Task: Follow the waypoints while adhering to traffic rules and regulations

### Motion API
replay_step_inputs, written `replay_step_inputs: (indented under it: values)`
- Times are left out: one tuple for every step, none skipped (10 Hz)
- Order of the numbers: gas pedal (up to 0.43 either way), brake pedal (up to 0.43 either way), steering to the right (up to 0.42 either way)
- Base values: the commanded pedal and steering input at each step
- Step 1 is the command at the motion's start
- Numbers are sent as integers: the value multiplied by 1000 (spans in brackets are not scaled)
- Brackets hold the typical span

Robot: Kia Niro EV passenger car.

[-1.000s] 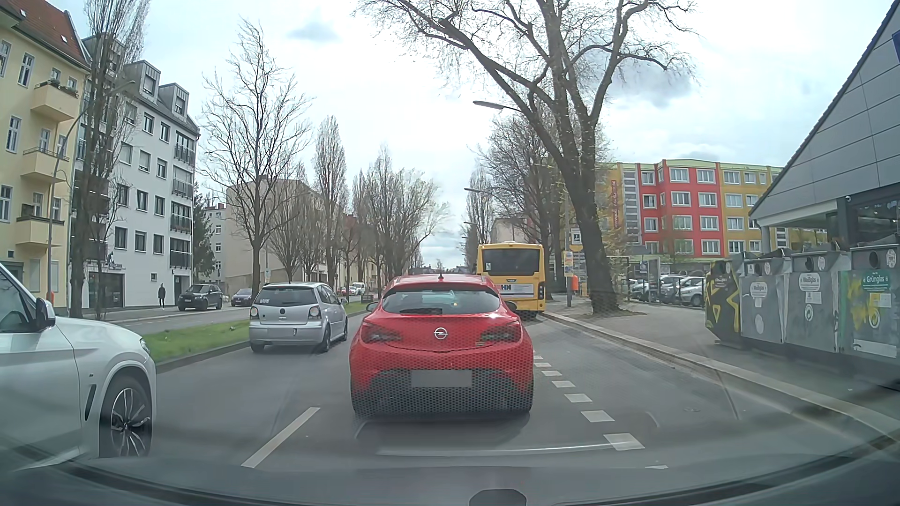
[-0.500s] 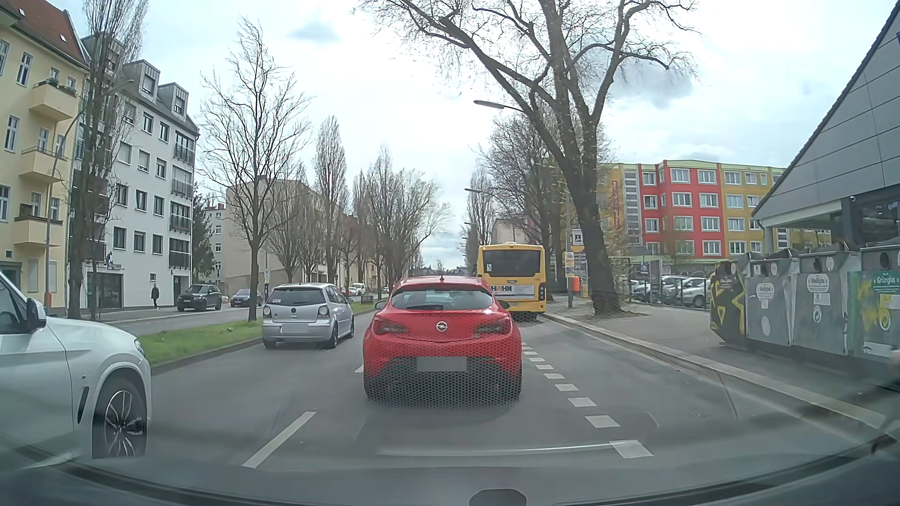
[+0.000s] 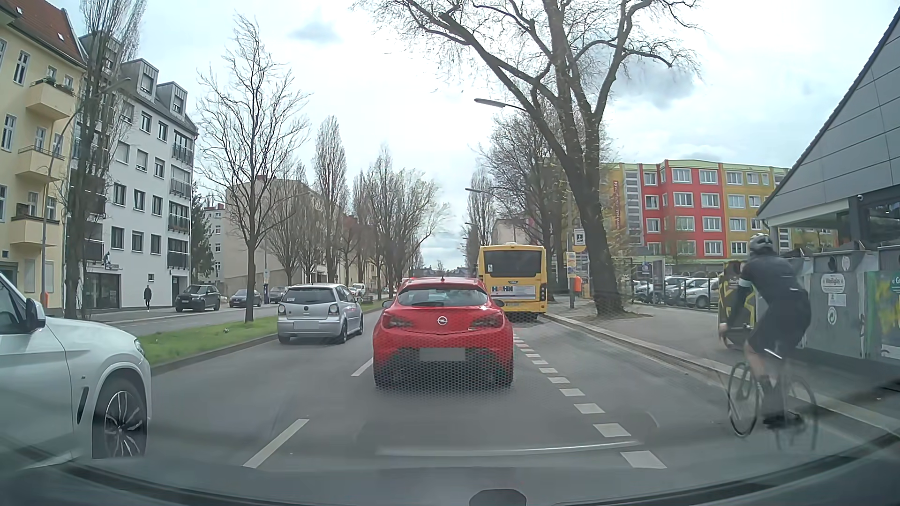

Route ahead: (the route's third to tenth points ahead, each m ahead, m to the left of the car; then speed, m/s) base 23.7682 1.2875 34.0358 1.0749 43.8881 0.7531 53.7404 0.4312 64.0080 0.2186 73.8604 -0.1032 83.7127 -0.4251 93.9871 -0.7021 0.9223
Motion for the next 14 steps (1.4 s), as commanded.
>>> replay_step_inputs:
  values:
    - [79, 0, -9]
    - [87, 0, -9]
    - [87, 0, -9]
    - [98, 0, -9]
    - [98, 0, -9]
    - [98, 0, -8]
    - [98, 0, -7]
    - [98, 0, -4]
    - [98, 0, -2]
    - [98, 0, -2]
    - [98, 0, -1]
    - [98, 0, 1]
    - [98, 0, 1]
    - [98, 0, 1]
